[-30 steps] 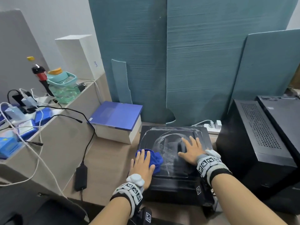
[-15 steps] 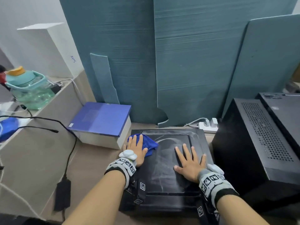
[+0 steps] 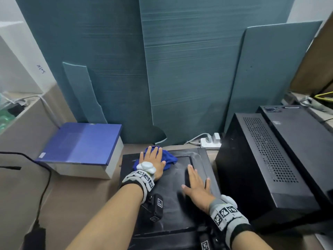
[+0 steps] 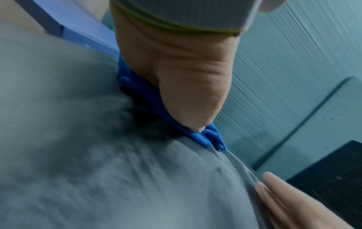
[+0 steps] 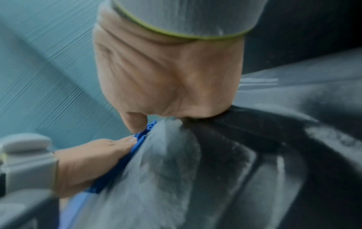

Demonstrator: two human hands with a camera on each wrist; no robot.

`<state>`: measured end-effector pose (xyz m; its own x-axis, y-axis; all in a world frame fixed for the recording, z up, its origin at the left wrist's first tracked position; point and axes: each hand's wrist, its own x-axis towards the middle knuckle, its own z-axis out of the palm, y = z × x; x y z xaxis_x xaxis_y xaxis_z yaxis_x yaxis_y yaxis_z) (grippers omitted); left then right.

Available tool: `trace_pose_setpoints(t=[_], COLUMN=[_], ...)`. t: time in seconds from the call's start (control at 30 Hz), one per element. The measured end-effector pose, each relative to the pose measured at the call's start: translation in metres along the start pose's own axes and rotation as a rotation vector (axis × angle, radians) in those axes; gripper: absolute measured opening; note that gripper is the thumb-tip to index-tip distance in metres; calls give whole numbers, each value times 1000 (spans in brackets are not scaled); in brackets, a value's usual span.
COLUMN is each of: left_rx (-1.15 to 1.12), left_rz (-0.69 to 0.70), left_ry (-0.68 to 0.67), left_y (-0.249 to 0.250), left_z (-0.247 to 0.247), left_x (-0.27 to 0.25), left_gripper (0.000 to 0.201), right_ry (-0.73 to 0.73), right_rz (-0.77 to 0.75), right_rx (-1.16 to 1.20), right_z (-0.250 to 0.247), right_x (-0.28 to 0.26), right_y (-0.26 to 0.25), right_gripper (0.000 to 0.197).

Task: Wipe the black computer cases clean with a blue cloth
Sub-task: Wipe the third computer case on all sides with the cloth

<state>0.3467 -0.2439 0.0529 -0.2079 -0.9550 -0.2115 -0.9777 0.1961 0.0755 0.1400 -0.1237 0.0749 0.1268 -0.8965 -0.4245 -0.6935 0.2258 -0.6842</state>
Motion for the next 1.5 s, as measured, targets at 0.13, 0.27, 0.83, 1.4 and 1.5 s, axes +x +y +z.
trace_pose_setpoints(t=[0.13,0.27,0.83,1.4,1.5], left_rx=[11,56,-65,-190,-157], left_rz=[145,301,389,-221,-161], left_ry=[15,18,153,246,239], left_y=[41,79,-15,-66,-53], left_z=[0,-2,-3,18,12], left_x=[11,22,-21,-61,-49], left_gripper=[66,66,51,43,41], right_ry=[156,249,256,156,150], right_rz=[64,21,70,18,10], right_rx=[523,834,535,247,299], right_z=[-5,-4,1,-1,0], right_x=[0,3,9,10,7], right_y=[7,13,10,2,0], right_gripper=[80,89,80,65,63])
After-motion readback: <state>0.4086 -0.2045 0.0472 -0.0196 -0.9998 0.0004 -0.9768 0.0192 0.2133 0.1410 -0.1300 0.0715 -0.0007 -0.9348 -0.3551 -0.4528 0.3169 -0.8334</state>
